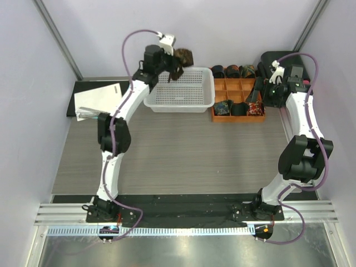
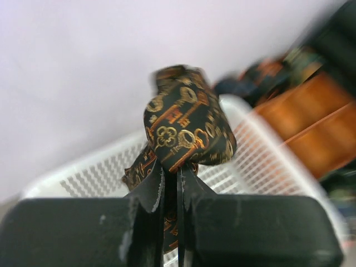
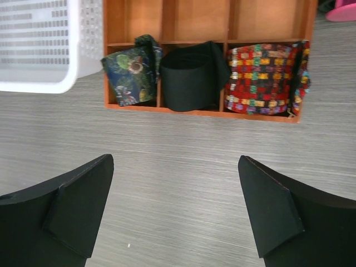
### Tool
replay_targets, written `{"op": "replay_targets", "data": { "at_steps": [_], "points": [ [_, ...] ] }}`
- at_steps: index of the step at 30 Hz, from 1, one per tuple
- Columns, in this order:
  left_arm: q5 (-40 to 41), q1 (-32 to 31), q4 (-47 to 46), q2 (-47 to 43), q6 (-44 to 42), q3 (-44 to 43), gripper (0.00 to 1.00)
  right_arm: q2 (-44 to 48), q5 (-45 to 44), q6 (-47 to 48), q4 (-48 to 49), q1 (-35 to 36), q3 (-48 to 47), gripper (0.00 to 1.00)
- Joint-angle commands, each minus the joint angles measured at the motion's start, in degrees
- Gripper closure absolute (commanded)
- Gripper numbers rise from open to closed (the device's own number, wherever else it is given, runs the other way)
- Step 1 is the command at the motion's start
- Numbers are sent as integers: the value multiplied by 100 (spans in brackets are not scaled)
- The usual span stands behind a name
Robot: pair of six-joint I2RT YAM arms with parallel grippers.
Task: Roll the ties
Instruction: Pick up the tie from the bin, then place the tie at the center of the board.
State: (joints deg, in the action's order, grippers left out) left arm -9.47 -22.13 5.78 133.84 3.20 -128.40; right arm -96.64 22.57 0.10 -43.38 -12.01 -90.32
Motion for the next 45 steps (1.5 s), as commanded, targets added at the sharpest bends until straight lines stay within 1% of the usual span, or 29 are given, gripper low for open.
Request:
{"op": "replay_targets", "data": {
  "at_steps": [1,5,7,12,14,15,16,17,19,21,22,23,24,25,26,27,28,30,32,33,34,35,36,38,39,40,41,42,45],
  "points": [
    [-721,-11,-315,-1480,602,376,100,163,616,-159,136,-12,-275,0],
    [-1406,-63,-8,-2668,848,1271,100,110,977,-212,136,-12,-319,0],
    [-2004,-177,142,-3360,962,1834,100,102,1117,-247,163,-12,-302,0],
    [-2594,-695,538,-4251,1490,2869,100,119,1347,-353,171,-12,-144,0],
    [-2761,-968,328,-4541,1848,3258,100,180,1347,-361,154,-12,-47,0],
    [-2901,-1012,136,-4603,2120,3704,100,198,1382,-379,154,-12,-3,0],
    [-3137,-1021,-258,-4656,2375,3934,100,198,1425,-379,137,-12,102,0],
    [-3366,-978,-279,-4717,2683,4285,100,224,1504,-370,128,-12,137,0],
    [-3735,-628,-254,-4920,2808,4655,100,268,1531,-205,31,-12,208,0],
    [-4106,-119,167,-5130,2739,5270,79,312,1505,-81,-48,6,304,0],
    [-4167,554,352,-5175,2582,5464,63,321,1522,111,-187,14,331,0],
    [-4298,909,954,-5193,2354,5709,23,330,1496,279,-267,110,357,0],
    [-4239,1460,1473,-5184,1464,5703,7,347,1435,446,-485,181,401,0],
    [-4073,1631,1992,-5184,985,5642,2,382,1365,630,-575,269,445,0],
    [-3871,1763,2841,-5193,580,5529,1,418,1286,988,-645,339,489,0],
    [-3825,1860,3171,-5227,-302,5493,0,566,1129,1140,-681,470,655,0],
    [-3738,1861,3436,-5393,-746,5510,0,646,1101,1298,-664,532,761,0],
    [-3815,1853,3561,-5657,-1250,5939,0,769,944,1711,-655,873,980,0],
    [-4297,1818,3780,-5974,-2215,6316,2,840,837,2001,-655,1173,1069,0],
    [-4456,1539,3938,-6088,-2506,6431,3,840,811,2046,-611,1296,1165,1],
    [-4406,1284,4000,-6194,-3048,6537,5,822,750,2021,-550,1585,1210,1],
    [-4292,977,4018,-6386,-3228,6738,6,753,801,1951,-497,1631,1245,1],
    [-4117,269,3958,-6458,-3395,6862,7,691,924,1837,-453,1675,1280,2],
    [-3599,-412,3415,-6607,-3432,7343,10,507,1161,1722,-391,1781,1315,5],
    [-3379,-989,3125,-6599,-3345,7503,13,428,1232,1669,-356,1833,1333,9],
    [-3272,-1204,2617,-6564,-3318,7627,19,383,1285,1625,-304,1869,1359,11],
    [-3236,-1397,2438,-6398,-3396,7750,20,252,1355,1547,-216,1982,1403,12],
    [-3175,-1791,2236,-6292,-3431,7786,21,173,1399,1407,-76,2018,1490,12],
    [-2920,-2346,1445,-5775,-3581,7795,21,-213,1672,940,22,2185,1527,12]
  ]
}}
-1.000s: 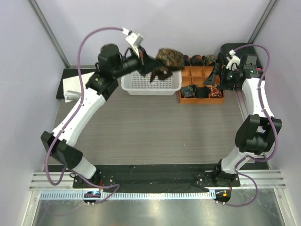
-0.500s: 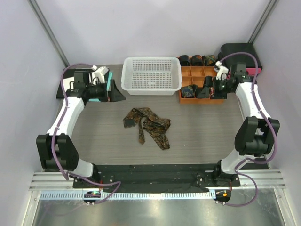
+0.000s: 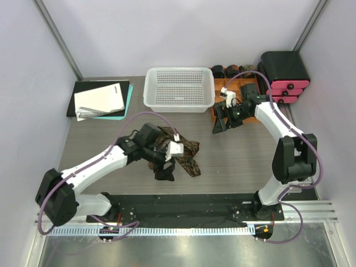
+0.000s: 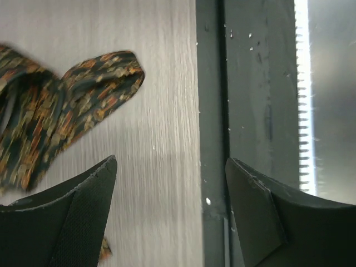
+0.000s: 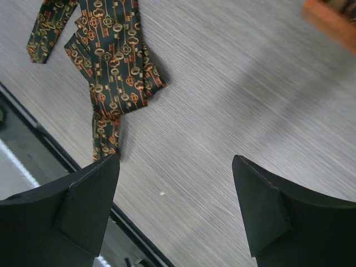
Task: Roll the ties
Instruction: Place the tie at the center of the board, then flatten out the tie at the center of the board.
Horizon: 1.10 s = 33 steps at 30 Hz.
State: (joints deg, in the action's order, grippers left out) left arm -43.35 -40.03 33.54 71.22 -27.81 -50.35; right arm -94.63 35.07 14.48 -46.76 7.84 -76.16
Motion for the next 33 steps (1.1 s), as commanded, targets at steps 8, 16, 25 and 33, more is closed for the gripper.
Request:
{"op": "replay_targets", "data": {
  "at_steps": [8,16,25,33],
  "points": [
    [828,-1322,-1974,2000,-919,-766,21,-794,334,-1079,835,561,14,12],
    [1566,-1701,-2202,2730,-980,-942,30,-733,273,-1141,844,614,-136,13],
    [2462,-1745,-1720,2933,-1086,-1011,74,-223,88,-956,721,342,-57,13],
    [1568,-858,-525,1606,924,-3233,100,375,202,-683,1186,-247,-214,5]
  ]
}}
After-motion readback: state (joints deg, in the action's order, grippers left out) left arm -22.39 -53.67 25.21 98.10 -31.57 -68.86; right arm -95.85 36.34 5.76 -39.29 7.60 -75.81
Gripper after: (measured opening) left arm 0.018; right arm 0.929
